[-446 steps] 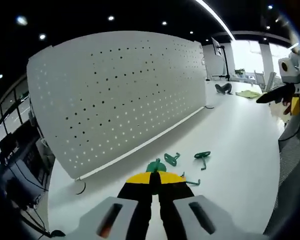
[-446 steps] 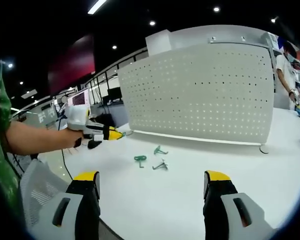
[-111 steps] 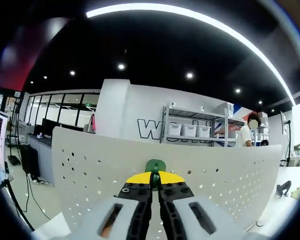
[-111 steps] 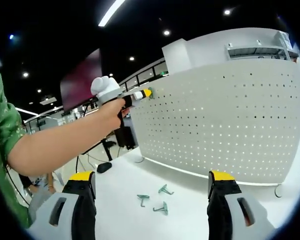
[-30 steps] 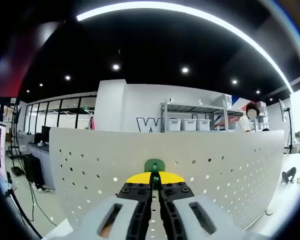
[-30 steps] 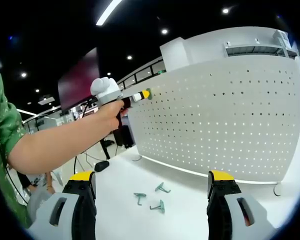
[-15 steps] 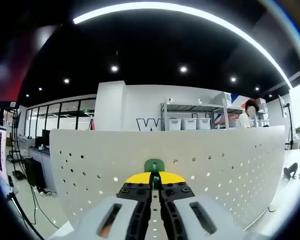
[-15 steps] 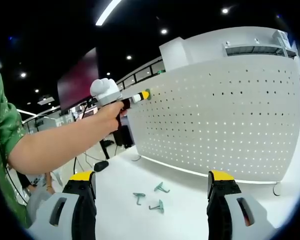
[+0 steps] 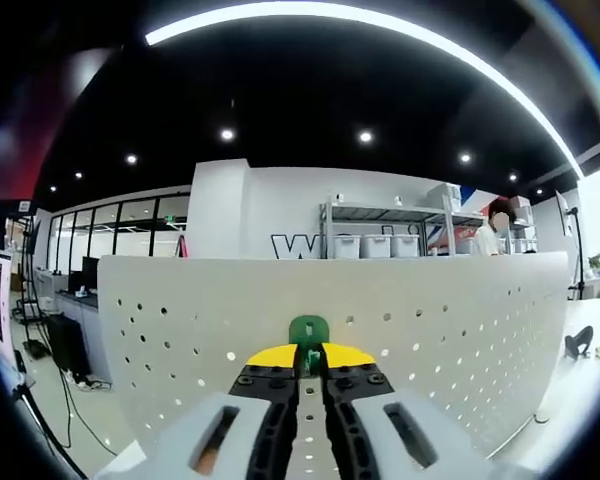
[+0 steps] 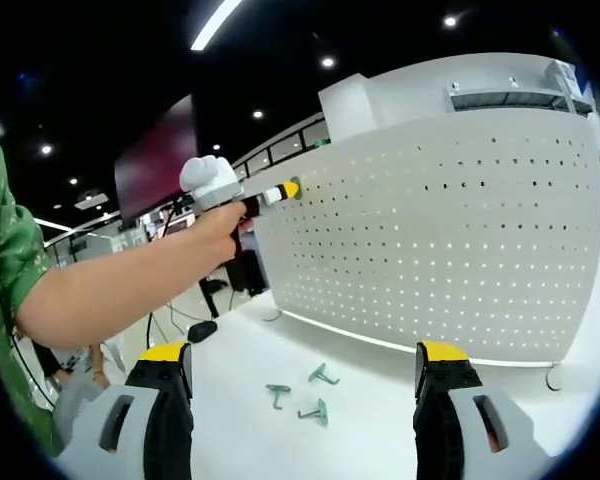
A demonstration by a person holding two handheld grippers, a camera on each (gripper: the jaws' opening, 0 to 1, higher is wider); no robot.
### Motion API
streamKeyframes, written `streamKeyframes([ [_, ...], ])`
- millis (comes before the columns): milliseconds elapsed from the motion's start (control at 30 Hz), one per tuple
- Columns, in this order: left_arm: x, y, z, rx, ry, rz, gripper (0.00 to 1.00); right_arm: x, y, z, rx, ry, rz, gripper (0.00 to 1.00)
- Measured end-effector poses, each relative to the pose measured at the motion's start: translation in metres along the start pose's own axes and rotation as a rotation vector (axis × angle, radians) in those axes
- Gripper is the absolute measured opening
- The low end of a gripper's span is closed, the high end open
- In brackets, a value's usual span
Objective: Insert the hook assembly into the mounting plate slot until the hook locks in place.
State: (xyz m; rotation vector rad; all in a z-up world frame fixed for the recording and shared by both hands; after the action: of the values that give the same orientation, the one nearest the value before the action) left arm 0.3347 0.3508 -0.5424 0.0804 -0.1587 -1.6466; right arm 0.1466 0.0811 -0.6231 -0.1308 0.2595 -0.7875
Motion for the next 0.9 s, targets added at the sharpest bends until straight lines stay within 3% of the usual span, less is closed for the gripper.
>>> streamKeyframes([
  [900,0.0027,-0.0099,-0.0036,-0.034,-0.025,-0.032,0.29,-0.0041,0.0016,0.0022,0.007,-0.005,0.010,0.94],
])
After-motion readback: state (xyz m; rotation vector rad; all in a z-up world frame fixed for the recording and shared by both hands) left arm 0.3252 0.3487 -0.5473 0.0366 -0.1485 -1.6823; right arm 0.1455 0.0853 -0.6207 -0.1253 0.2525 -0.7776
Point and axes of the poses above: the point that each gripper's makers call its tool centre point, and the gripper's own axes: y roughly forward along the fingers, x roughly to its right, z roughly out of its top, the point moved 9 cm from there along -y, roughly backward along the fingers, and after that the axes turned 1 degree about -y, right-handed, at the moved point
